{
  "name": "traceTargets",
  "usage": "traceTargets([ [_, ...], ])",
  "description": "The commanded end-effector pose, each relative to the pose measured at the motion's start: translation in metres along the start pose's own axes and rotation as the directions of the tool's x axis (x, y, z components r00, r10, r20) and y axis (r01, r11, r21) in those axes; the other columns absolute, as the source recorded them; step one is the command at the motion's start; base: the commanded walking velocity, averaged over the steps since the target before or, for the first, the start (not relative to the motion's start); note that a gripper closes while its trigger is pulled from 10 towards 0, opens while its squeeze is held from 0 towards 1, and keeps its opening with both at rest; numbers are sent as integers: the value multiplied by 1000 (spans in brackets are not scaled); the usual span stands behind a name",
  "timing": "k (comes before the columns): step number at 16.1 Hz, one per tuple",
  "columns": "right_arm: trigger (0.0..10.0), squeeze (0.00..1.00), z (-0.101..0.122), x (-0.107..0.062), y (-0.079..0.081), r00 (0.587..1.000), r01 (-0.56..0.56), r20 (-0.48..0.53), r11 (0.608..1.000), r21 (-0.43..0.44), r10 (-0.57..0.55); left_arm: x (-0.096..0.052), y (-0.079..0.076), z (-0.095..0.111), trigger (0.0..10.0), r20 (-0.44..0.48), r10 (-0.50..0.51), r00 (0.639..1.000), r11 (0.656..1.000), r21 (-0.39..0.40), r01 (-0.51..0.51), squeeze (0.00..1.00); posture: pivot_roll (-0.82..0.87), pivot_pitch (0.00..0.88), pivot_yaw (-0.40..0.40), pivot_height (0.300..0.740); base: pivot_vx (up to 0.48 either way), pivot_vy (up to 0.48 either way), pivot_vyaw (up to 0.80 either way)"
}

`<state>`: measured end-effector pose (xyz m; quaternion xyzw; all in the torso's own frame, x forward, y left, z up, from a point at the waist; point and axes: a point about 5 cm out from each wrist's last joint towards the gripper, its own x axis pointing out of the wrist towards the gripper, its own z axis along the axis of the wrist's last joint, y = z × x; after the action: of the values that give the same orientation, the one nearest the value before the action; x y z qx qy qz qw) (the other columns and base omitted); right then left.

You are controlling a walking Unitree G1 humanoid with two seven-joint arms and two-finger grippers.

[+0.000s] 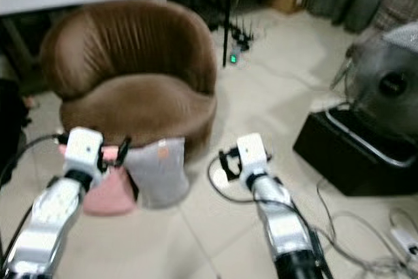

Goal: Move the pillow to the sofa from floor

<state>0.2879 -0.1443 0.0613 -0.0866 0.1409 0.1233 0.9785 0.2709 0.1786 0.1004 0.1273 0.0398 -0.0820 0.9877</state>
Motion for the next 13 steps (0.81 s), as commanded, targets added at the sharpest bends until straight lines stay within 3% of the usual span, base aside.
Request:
traceTargets([
  [1, 10000, 0, -5, -3, -9, 1000, 24, -17, 1000, 7, -24, 1, -7, 3, 10000, 11, -23, 1000, 1000, -2, 23, 0, 56, 0, 4, 740, 311, 0, 0],
  [10, 10000, 0, -4, -2, -9, 999, 26, -19, 1000, -10, -26, 2, -7, 3, 10000, 13, -34, 999, 999, 0, 34, 0, 55, 0, 6, 740, 313, 0, 0],
  [13, 10000, 0, -5, -1, -9, 999, 30, -23, 999, -15, -30, 3, -7, 3, 10000, 12, -36, 999, 999, -1, 36, 0, 54, 0, 8, 740, 311, 0, 800],
])
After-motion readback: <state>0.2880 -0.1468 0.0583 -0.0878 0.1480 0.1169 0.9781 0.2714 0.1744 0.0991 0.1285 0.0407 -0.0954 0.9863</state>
